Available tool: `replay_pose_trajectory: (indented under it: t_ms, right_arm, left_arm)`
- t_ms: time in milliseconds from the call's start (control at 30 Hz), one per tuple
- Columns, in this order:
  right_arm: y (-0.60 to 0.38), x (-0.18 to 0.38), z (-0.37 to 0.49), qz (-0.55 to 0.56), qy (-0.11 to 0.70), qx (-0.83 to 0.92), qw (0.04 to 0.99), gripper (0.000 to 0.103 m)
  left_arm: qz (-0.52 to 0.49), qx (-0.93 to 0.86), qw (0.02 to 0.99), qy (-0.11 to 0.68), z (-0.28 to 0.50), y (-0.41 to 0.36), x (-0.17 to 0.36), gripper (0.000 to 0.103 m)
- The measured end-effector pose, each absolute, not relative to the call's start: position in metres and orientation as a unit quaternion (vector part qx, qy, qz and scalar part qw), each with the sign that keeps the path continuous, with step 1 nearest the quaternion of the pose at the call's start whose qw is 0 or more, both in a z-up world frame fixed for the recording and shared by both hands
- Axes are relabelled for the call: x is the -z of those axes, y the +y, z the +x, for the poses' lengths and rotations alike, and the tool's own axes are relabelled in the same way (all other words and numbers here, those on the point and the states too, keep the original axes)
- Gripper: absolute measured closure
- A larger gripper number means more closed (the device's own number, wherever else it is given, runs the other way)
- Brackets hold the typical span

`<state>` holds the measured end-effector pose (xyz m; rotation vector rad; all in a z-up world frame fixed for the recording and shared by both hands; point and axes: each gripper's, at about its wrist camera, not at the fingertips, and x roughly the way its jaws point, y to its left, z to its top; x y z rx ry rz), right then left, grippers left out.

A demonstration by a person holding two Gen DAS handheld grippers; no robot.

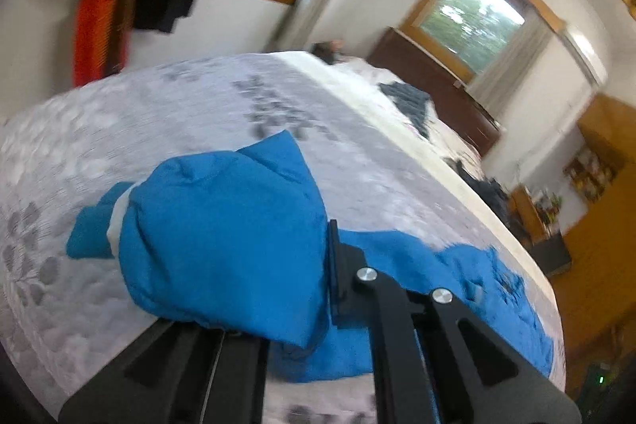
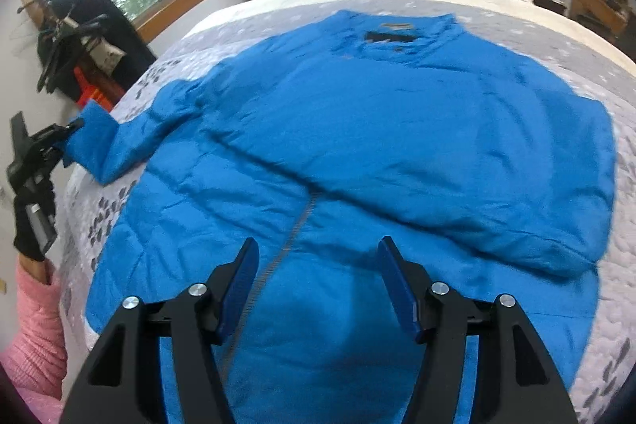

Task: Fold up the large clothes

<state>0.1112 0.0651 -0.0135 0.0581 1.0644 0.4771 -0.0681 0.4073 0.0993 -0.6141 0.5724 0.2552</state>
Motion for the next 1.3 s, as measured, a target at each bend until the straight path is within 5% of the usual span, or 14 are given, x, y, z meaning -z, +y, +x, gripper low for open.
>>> replay_pose_trajectory:
  t_ms: [467,1000,1200,1300]
  right_arm:
    - [0.001,0.013,0.128,0.080,0.487,-0.179,0.851,0.040]
    - [-0.029,0.028,0.139,0.129,0.498,-0.178,0.839,0.041]
    - [-0.025,0.030,0.139,0.119,0.499,-0.172,0.841,0.041]
    - [-0.025,0.026,0.136,0.117,0.496,-0.170,0.844,0.040]
  left_arm:
    - [-0.173,0.069,0.936,0.300,0.026,0.186,-0.149,0.099]
    - [-0.135,0.145,0.895,0.400,0.092,0.065,-0.049,0.098]
    - [-0.126,0.177,0.870,0.443,0.089,0.065,-0.033,0.088]
    - [-0.132,0.219,0.857,0.447,0.066,0.074,-0.037,0.061]
